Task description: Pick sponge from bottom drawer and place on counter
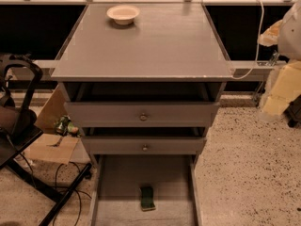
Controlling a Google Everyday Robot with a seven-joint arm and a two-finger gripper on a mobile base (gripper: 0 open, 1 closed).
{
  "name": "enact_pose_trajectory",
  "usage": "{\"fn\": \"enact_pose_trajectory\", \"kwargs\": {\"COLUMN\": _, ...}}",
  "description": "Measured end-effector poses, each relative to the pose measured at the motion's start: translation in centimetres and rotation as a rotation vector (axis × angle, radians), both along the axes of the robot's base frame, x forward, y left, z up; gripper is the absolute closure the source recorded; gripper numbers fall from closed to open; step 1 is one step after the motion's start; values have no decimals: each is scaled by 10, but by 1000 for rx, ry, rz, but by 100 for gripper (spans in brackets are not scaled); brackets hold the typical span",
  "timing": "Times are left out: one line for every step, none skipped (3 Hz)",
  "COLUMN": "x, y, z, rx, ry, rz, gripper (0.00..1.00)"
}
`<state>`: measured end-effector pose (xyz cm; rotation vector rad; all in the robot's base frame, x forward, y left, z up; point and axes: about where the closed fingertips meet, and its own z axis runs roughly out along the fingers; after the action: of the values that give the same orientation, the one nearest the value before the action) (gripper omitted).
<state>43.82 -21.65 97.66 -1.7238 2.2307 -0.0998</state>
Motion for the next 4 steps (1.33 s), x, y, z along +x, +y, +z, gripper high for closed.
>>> {"fn": "enact_pose_trajectory", "kwargs": {"x": 0, "y": 0, "z": 0, "rx": 0, "ry": 0, "rz": 0, "gripper": 0}}
{"fn": "enact_pose_trajectory", "kwargs": {"x": 0, "y": 1, "z": -24, "rx": 32, "ry": 6, "rz": -16, "gripper": 0}}
{"fn": "enact_pose_trajectory", "kwargs": {"x": -8, "y": 4, "z": -95, "rx": 107, "ry": 31, "rz": -79, "gripper": 0}}
{"fn": "enact_pose_trajectory", "kwargs": {"x": -15, "y": 7, "z": -177, "rx": 137, "ry": 77, "rz": -145, "gripper": 0}}
